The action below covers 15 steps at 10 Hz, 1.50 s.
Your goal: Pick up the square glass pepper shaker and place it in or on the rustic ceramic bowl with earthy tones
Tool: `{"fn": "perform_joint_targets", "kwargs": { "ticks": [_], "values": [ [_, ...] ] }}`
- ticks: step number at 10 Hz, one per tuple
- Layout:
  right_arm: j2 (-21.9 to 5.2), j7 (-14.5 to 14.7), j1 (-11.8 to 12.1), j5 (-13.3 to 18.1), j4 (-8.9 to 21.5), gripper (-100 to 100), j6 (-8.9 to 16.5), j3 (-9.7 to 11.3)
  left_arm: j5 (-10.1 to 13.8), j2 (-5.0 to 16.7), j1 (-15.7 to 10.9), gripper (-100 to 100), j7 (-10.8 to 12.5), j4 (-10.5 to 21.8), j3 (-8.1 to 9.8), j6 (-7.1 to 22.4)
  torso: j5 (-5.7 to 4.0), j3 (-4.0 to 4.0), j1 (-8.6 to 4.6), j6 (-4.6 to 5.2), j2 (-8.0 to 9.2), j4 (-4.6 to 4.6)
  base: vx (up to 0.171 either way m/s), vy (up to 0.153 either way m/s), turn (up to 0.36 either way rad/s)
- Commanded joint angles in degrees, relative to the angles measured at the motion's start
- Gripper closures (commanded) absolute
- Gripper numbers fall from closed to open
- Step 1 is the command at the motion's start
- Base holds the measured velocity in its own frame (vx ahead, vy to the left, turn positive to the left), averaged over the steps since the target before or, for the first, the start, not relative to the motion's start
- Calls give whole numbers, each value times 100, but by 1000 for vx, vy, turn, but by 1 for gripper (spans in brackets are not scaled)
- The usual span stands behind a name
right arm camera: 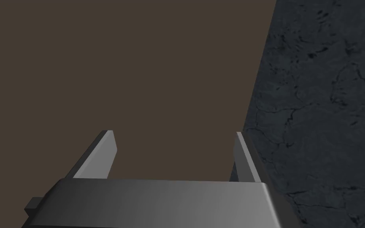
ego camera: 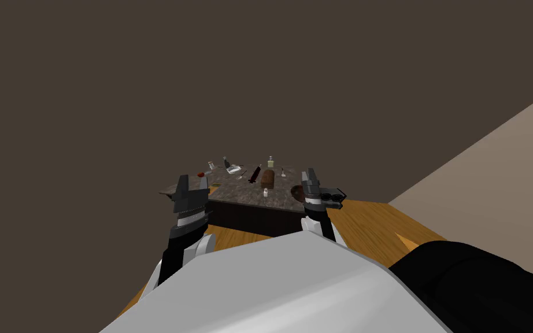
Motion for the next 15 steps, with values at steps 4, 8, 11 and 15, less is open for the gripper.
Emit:
{"fn": "perform_joint_targets", "kwargs": {
  "ticks": [4, 8, 11, 15],
  "values": [
    [-674, 31, 98, 16, 142, -100, 199, -46, 0, 0, 0, 0, 0, 0, 0, 0, 3, -2, 15, -1, -3, -1, 9, 43, 30],
    [-1266, 88, 273, 44, 380, -100, 546, -128, 0, -1, 0, 0, 0, 0, -1, 0, 9, -4, 40, -1, -7, -2, 24, 102, 55],
    [-1666, 144, 446, 71, 593, -100, 876, -206, 0, -1, 0, 0, 0, 0, -1, 0, 10, -3, 42, 0, -5, -1, 19, 120, 72],
    [-2213, 229, 710, 112, 913, -100, 1377, -325, 0, -1, 0, 0, 0, 0, -1, 0, 13, -11, 57, 0, -20, -5, 51, 148, 84]
  ]
}}
